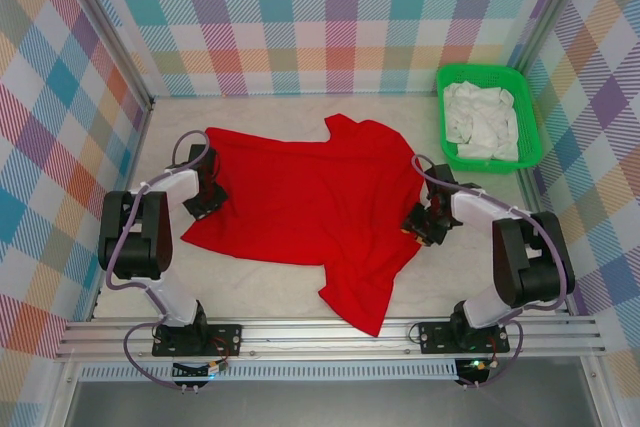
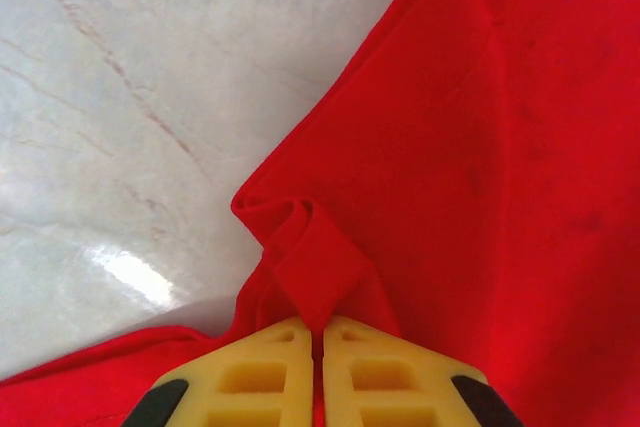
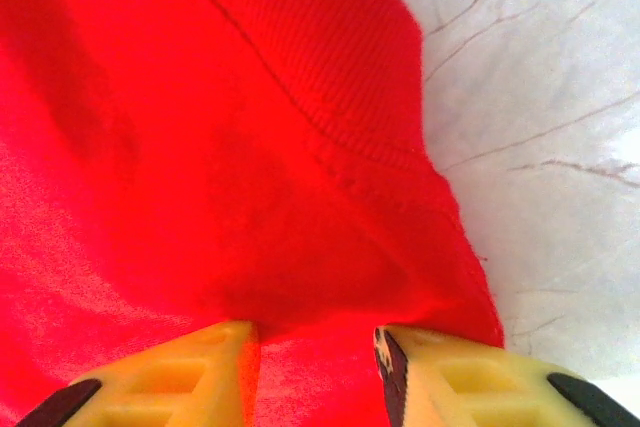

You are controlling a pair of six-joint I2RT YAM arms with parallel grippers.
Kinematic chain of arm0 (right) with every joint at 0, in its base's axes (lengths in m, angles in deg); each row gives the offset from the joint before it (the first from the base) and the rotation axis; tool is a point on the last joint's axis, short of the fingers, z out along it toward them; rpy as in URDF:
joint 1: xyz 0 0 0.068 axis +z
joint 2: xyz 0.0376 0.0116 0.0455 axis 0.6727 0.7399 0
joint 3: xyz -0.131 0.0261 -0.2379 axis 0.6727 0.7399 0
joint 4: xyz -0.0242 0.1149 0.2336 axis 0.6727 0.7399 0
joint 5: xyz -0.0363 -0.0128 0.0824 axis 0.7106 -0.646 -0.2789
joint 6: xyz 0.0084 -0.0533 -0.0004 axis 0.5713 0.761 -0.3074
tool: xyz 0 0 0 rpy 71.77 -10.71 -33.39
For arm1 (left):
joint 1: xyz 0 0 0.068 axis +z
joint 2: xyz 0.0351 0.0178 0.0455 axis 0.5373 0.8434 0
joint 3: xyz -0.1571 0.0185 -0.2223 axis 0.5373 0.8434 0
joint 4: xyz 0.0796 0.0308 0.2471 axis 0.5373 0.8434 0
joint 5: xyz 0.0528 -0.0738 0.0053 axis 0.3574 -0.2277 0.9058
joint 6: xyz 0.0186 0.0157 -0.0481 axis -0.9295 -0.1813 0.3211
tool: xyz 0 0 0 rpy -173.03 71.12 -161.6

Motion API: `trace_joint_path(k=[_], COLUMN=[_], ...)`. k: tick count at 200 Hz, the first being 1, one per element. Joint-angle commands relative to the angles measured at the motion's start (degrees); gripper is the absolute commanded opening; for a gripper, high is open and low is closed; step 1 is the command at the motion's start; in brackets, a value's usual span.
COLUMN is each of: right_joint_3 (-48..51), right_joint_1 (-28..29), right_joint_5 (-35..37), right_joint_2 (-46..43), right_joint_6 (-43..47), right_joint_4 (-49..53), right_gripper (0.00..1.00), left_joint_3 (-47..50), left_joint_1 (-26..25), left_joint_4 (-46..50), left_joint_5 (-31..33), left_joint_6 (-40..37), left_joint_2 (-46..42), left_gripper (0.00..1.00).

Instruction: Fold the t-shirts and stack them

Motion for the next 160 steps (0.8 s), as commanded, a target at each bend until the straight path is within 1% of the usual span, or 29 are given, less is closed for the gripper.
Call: trace_joint_path(k=[1,11,34,66,90,112,125,160], right_joint_3=[0.1,-1.2,-2.9,-2.4,-3.7,-5.6,-6.9,-9.1], right_joint_1=[-1.6,-2.1,-3.8,-7.8,-11.1,-12.2,-12.2,-11.7], right_joint_5=[2.7,5.0,7.5,7.7,8.3,8.1,5.9,-6.0], right_joint_2=[2.2,2.4,2.2,0.1,-0.3,-0.4,-0.6,-4.3], right_joint_6=[-1.9,-2.6,-1.6,0.4,2.8,5.2,7.8,14.9], right_joint_4=[0.8,3.5,8.1,8.4,9.1,9.5,9.7,9.1], right_gripper=[0.4,0.4,0.4,0.41,0.41,0.41,0.41,0.42], left_joint_3=[3.6,4.3,6.2,9.0,10.4,10.9,10.2,3.5], left_joint_1=[-1.6,-2.3,-4.0,-6.3,-7.8,-8.8,-9.4,-9.9], left_joint_4=[-1.6,-1.8,-1.4,-0.2,1.2,3.1,4.8,12.6], left_joint_5=[-6.9,-7.4,-7.4,-7.1,-5.6,-4.5,-3.8,0.9], left_joint_6=[0.4,0.7,1.3,2.8,3.8,4.4,4.6,3.5], left_joint_2=[3.9,3.7,1.4,-2.3,-4.8,-7.6,-9.6,-14.2], left_gripper=[0.09,0.09,0.09,0.09,0.09,0.09,0.09,0.12])
